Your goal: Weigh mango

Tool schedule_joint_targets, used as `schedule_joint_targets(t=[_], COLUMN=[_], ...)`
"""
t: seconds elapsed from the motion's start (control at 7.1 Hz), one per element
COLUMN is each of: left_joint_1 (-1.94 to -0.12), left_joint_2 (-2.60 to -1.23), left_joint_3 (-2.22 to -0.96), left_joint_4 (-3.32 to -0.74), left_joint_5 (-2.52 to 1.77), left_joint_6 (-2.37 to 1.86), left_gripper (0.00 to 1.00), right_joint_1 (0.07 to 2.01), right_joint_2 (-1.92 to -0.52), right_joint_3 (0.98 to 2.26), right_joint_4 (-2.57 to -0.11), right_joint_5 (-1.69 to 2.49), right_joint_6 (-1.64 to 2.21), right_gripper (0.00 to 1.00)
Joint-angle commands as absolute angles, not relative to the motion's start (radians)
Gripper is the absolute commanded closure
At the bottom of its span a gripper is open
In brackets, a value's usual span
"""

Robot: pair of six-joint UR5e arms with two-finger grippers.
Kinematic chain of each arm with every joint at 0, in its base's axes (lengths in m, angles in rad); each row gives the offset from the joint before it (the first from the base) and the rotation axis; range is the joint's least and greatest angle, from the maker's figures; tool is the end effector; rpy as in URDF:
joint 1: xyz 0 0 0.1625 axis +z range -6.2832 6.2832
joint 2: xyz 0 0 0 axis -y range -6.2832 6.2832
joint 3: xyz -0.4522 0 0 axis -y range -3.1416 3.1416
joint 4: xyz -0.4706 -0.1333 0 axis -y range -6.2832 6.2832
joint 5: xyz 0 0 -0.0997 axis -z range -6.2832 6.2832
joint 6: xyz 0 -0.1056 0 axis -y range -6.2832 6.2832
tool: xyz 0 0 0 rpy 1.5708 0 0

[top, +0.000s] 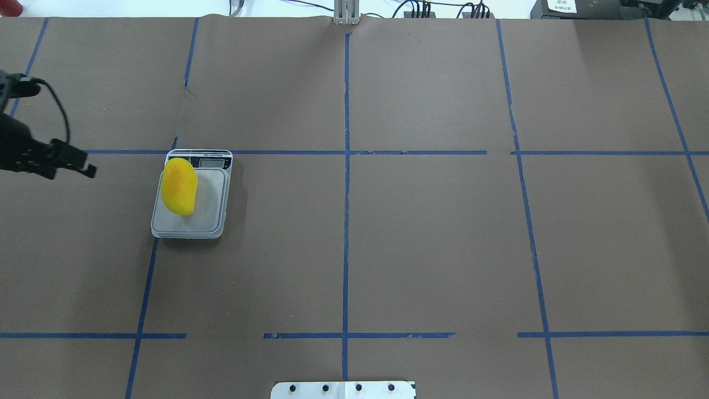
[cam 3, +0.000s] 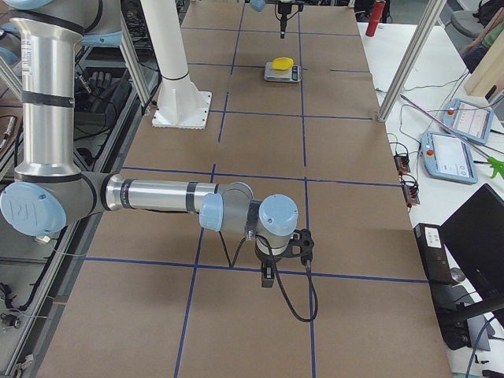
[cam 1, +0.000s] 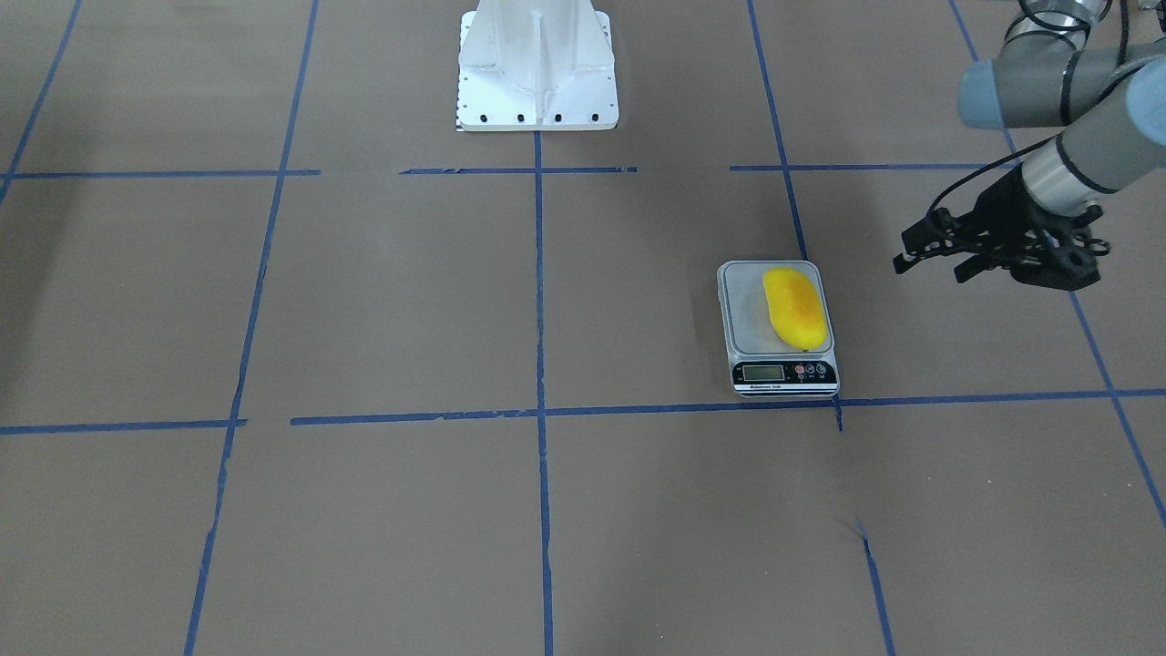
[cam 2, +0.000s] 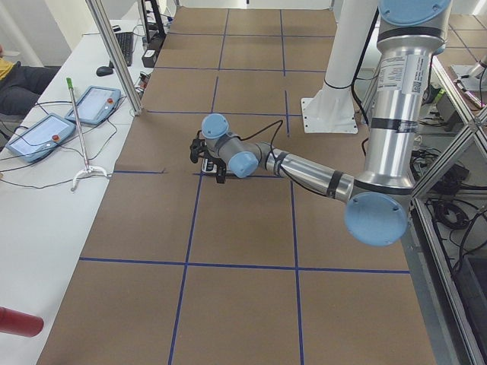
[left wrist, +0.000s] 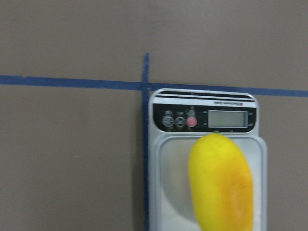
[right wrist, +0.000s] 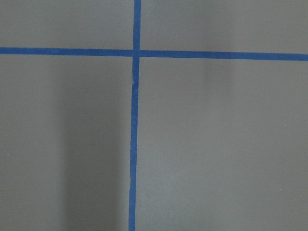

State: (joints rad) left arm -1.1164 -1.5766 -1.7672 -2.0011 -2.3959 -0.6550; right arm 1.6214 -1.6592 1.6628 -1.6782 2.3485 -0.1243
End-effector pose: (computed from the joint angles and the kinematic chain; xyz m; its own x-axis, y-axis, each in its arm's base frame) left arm 0.2073 -0.5514 0.5190 0.5479 0.1042 -0.8300 -0.0255 0.9938 0.1079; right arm 0.0855 -0.5184 0.6964 0.7087 -0.0153 0.7053 0.0378 0.9992 -0.0163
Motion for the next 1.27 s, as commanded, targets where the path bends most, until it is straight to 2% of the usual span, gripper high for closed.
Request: schedule_joint_targets(t=[0.0,0.28,0.56,1.13], left_joint_1=[-1.335,-1.548,-1.611,-1.653], left_joint_2=[-1.407,-1.4,-1.448,-1.466], left_joint_3=[-1.75,-1.744,-1.744,-1.74], left_joint_4=[-1.981,-1.694,-1.512,-1.479], left_joint_5=[-2.396,-2.384,-2.382,-2.379], left_joint_6=[-0.232,0.011,0.138,0.143], left_gripper=[0.0,0.0,0.0,0.0], right_joint_1=[1.621,1.621,1.621,1.621], right_joint_2=[-1.66,-1.66,-1.658,-1.66], right_joint_3=[1.663,1.663,1.663,1.663], right_joint_4=[-1.678,-1.678,-1.678,-1.678], right_joint_5=[2.349,2.349,2.349,2.349], right_joint_6=[-0.124,-0.124,-0.124,-0.124], right_gripper=[0.0,0.0,0.0,0.0])
